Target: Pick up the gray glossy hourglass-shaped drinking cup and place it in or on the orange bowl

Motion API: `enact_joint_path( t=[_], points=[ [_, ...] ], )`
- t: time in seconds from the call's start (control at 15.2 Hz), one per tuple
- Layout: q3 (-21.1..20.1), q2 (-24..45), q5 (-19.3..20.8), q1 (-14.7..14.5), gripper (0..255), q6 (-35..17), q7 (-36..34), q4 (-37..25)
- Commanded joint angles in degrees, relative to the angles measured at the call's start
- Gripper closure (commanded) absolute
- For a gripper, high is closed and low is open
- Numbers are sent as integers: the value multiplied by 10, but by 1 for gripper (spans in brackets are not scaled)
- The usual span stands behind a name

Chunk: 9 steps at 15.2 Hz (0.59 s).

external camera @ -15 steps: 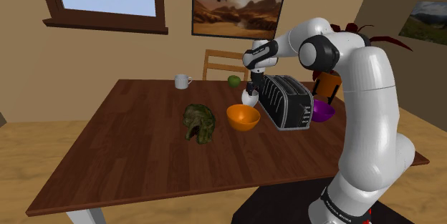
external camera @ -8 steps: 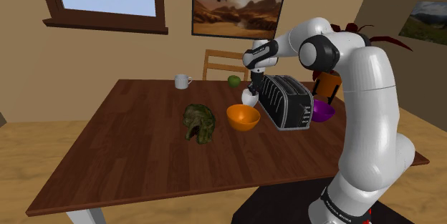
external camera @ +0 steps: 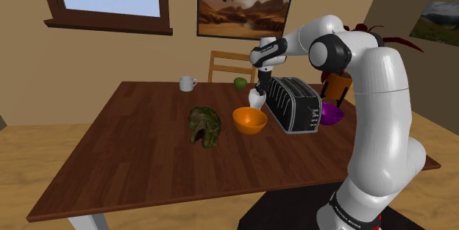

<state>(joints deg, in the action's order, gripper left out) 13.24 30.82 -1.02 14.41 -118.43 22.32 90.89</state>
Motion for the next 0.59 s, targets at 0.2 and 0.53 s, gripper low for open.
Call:
enact_joint_path(
  t=[0.2, 0.53],
  points=[
    [2, -15, 3, -1, 255, 33, 1, -18],
    [3, -28, 5, -1, 255, 65, 2, -38]
  ],
)
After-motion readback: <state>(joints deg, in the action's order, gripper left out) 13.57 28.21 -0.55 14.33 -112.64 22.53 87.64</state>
